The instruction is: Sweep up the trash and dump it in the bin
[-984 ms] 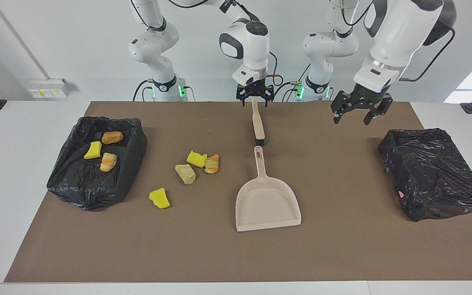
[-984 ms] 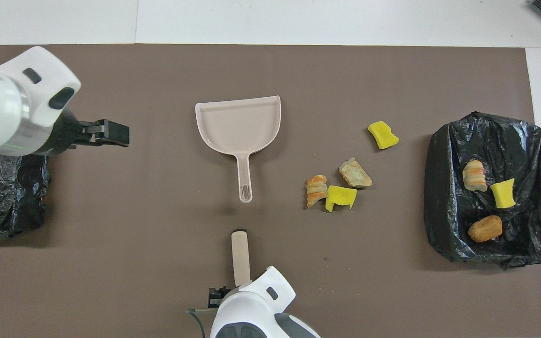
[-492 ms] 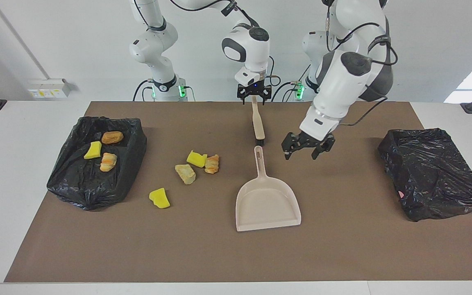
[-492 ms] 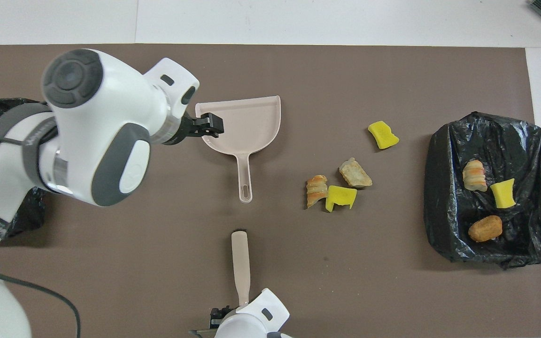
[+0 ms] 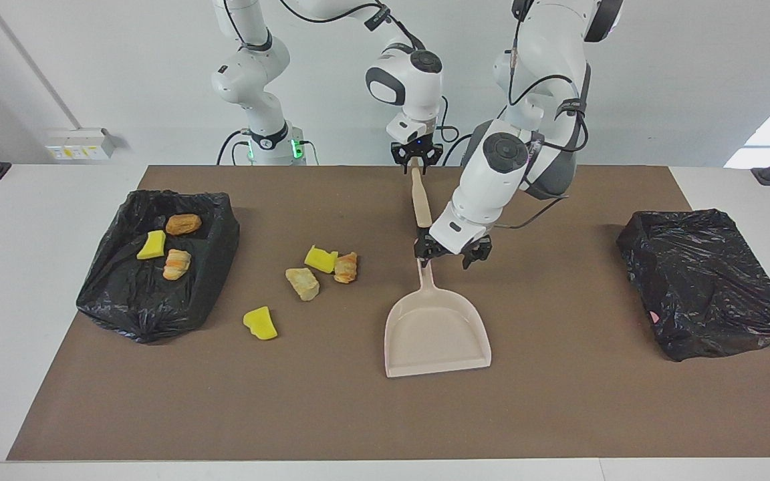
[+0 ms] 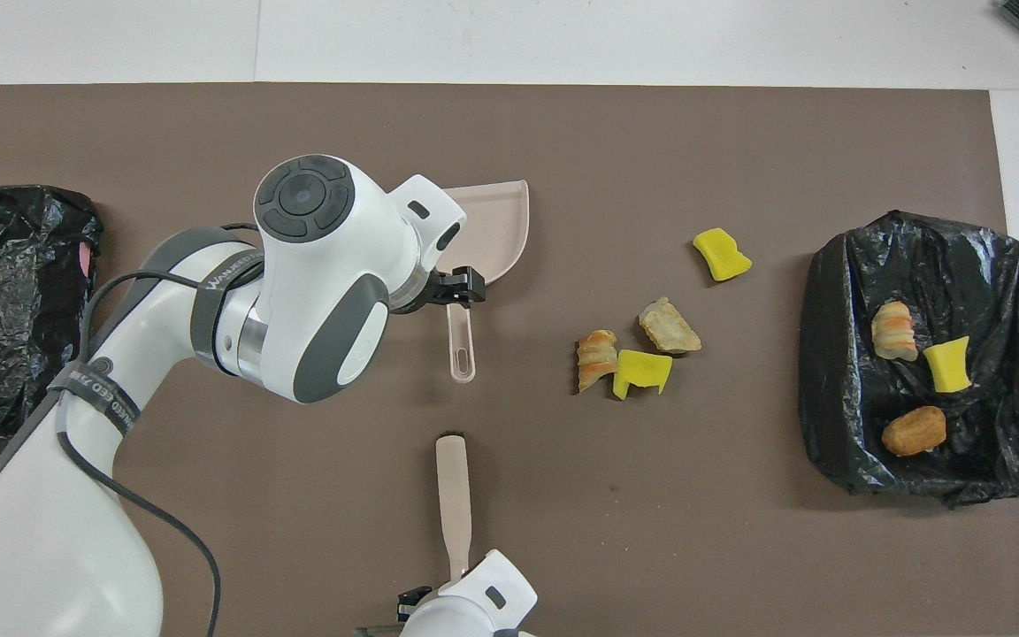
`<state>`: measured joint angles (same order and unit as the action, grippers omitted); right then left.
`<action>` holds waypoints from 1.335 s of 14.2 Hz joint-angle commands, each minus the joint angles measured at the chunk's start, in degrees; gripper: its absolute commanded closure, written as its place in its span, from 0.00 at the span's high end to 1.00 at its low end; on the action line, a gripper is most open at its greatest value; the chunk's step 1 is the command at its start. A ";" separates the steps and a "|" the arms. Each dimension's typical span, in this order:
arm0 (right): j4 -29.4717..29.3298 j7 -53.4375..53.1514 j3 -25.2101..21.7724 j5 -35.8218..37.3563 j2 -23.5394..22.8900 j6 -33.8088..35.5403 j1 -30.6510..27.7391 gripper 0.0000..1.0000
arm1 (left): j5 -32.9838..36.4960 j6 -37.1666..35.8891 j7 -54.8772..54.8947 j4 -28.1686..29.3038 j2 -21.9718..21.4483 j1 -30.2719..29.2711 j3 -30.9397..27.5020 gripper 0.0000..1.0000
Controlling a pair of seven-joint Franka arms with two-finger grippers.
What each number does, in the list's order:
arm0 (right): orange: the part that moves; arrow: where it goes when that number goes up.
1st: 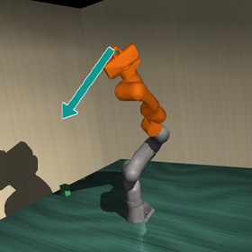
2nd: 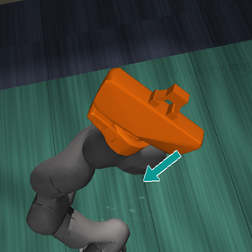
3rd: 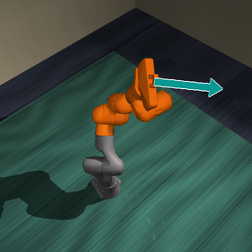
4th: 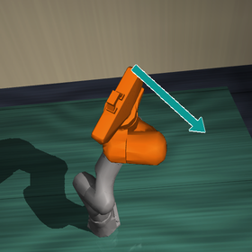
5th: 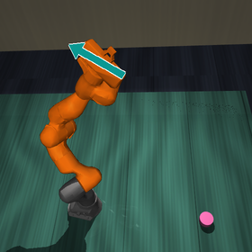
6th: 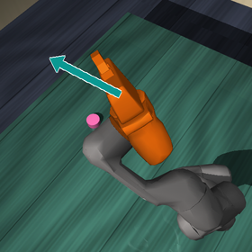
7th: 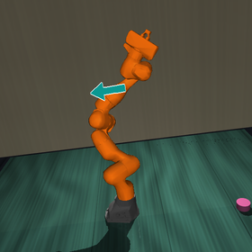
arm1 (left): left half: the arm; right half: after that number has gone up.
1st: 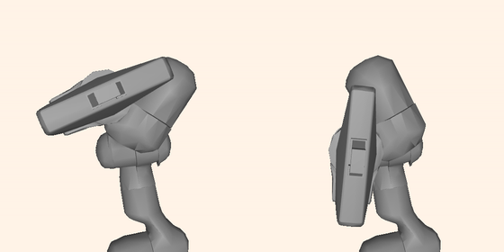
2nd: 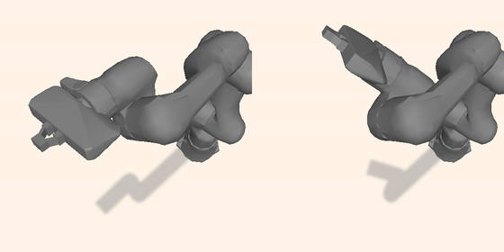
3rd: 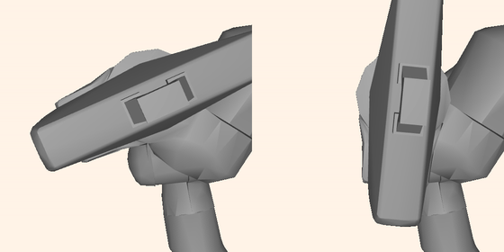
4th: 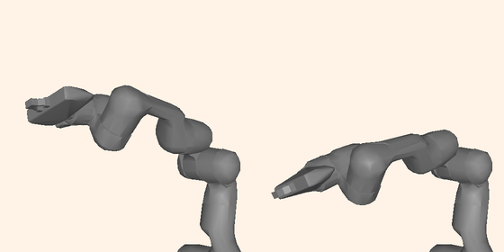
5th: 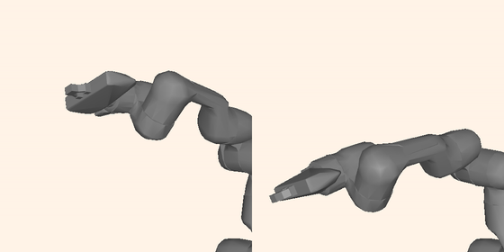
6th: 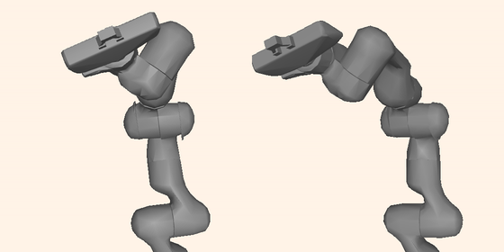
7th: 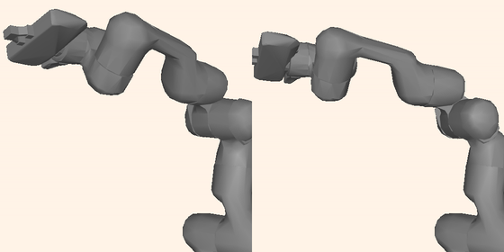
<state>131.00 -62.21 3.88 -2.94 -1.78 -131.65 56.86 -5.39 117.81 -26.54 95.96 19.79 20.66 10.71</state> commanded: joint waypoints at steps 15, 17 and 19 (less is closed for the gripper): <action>-1.88 21.76 -0.63 0.21 14.34 26.88 -18.70 0.00 | 2.83 5.94 -6.94 6.61 0.16 4.83 -1.05 0.82; -2.50 26.59 -0.98 0.56 14.87 28.55 -22.22 0.00 | 5.46 6.38 -9.49 6.61 0.77 5.88 -1.05 0.75; -2.59 33.96 -0.81 0.47 16.62 29.70 -27.92 0.00 | 5.74 6.30 -9.76 6.53 0.86 6.06 -1.05 0.55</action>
<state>128.48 -34.32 2.60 -2.75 12.65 -103.53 33.48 -1.19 122.73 -34.70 101.68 20.77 25.47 10.61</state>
